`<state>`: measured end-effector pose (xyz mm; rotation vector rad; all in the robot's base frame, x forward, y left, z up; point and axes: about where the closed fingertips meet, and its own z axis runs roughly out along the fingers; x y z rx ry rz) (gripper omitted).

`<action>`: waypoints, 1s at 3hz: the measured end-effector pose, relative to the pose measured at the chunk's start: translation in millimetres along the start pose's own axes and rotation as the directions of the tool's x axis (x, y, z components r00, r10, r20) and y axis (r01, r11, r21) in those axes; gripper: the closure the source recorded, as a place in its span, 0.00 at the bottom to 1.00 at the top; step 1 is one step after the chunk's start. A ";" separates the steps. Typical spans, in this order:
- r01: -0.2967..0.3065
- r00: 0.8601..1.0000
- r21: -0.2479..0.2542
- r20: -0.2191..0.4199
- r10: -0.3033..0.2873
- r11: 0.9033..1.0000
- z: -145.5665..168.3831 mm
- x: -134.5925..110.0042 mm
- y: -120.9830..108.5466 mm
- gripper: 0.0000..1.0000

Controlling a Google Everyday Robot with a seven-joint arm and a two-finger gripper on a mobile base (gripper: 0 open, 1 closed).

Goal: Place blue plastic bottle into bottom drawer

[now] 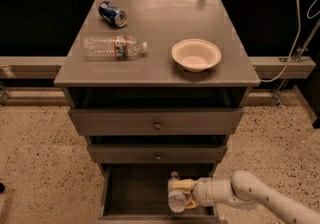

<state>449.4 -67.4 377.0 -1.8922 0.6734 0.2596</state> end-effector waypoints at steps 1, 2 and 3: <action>0.077 0.997 -0.011 0.021 -0.076 0.997 45.6 48.5 36.8 1.00; 0.107 0.994 -0.037 -0.012 -0.108 0.994 73.6 79.3 67.0 1.00; 0.187 0.971 0.036 -0.161 -0.179 0.982 93.8 101.6 68.0 0.98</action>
Offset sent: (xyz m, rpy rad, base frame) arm 0.0527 0.0228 -0.1737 -0.1053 -0.1248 0.0392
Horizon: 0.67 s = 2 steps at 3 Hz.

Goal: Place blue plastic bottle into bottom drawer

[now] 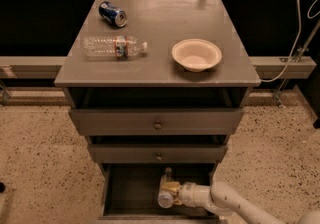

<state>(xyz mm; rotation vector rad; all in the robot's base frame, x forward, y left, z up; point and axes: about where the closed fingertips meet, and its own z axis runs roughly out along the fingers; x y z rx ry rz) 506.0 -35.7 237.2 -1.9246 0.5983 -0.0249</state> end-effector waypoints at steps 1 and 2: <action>0.053 0.994 0.092 -0.102 -0.044 0.994 -1.9 11.2 -13.2 0.75; 0.106 0.982 0.060 -0.162 -0.095 0.993 5.1 23.7 -17.6 0.54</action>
Offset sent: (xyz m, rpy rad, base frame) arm 0.0551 0.0032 0.0025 -0.1396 -0.2331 -0.1381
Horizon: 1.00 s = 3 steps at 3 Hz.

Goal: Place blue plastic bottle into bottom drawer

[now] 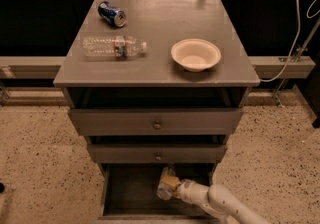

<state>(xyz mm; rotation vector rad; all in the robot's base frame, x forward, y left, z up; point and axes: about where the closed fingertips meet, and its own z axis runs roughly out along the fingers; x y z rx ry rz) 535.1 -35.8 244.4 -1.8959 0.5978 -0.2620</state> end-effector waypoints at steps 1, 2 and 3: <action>0.005 1.000 -0.113 -0.016 -0.007 0.994 30.9 12.7 23.1 0.21; 0.008 1.000 -0.100 -0.015 -0.009 0.995 29.6 11.5 19.0 0.00; 0.008 1.000 -0.100 -0.015 -0.009 0.995 29.6 11.5 19.0 0.00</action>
Offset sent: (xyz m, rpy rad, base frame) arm 0.0188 0.0022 -0.0237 -0.0829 0.0283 -0.0187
